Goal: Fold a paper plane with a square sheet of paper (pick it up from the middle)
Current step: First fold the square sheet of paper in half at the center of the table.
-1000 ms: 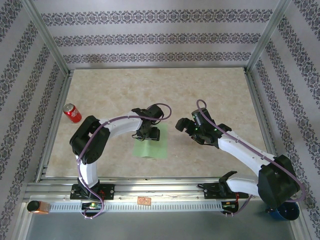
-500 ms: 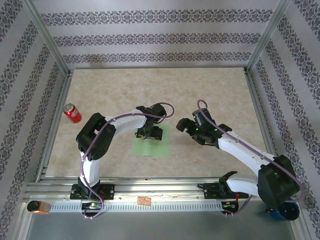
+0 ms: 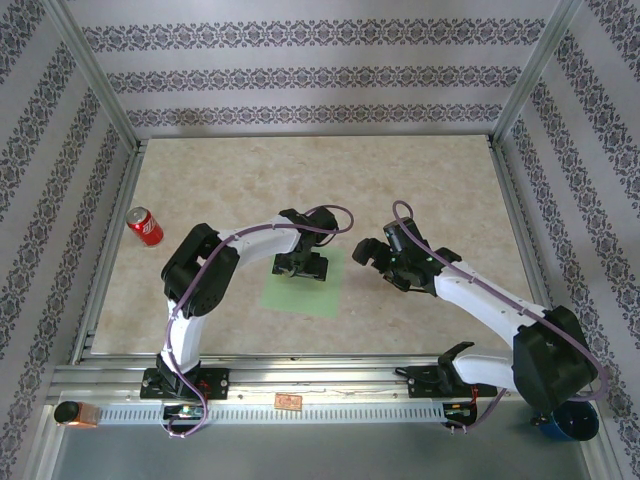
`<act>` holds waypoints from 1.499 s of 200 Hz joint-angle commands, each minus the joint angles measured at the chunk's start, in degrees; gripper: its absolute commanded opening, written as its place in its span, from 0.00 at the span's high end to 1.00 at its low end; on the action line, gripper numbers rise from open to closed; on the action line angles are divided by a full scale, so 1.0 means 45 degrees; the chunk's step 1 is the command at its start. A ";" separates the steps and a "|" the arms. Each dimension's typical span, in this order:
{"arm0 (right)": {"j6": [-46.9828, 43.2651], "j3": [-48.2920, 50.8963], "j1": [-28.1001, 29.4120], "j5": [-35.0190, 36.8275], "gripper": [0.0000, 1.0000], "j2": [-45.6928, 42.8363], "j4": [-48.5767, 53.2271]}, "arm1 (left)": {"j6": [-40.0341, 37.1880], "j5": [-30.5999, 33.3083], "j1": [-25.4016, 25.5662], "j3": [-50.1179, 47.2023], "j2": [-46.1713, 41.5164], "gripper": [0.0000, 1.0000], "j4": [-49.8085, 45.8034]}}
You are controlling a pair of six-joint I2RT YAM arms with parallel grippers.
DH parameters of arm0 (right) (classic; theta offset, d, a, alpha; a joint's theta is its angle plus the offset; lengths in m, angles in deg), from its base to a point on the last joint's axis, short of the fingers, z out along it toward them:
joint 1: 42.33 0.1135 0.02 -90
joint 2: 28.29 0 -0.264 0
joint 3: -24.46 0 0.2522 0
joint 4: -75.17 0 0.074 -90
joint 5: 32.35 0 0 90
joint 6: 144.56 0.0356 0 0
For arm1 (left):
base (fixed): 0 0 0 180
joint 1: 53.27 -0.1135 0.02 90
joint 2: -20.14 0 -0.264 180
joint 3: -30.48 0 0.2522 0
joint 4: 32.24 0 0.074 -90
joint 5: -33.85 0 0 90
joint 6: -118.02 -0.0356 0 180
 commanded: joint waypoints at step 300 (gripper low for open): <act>-0.0061 0.0501 -0.0785 0.0203 0.02 -0.0937 0.0564 | 0.0311 -0.2990 -0.0577 -0.2960 -0.3688 0.71 0.4573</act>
